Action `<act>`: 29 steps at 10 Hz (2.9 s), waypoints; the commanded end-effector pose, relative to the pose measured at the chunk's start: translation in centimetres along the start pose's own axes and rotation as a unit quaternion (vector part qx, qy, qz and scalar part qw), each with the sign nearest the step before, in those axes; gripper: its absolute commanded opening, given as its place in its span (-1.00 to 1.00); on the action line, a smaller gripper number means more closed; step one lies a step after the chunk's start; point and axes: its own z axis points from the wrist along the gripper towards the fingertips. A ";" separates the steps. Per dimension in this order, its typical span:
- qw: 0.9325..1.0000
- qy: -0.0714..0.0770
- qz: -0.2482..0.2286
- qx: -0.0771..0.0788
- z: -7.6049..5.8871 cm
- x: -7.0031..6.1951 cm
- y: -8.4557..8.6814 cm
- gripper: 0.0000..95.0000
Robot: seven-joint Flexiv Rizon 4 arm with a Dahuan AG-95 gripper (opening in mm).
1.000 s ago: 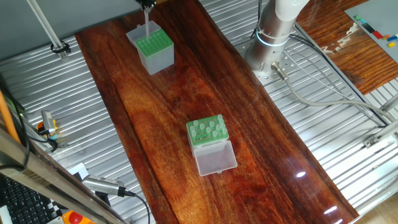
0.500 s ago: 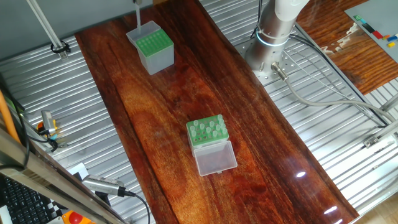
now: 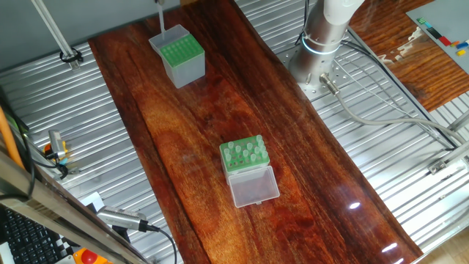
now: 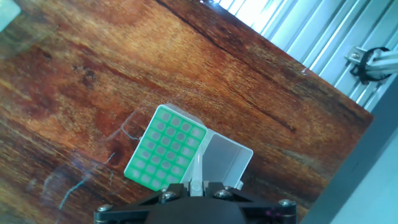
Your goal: Transfer all large pipette tips from one holder to another
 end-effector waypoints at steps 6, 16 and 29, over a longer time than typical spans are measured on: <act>1.000 -0.003 0.012 0.004 0.5 -1.6 0.2 -1.00; 1.000 -0.005 0.013 0.003 1.8 -2.3 0.7 -1.00; 1.000 -0.009 0.013 0.003 2.7 -2.4 0.6 -1.00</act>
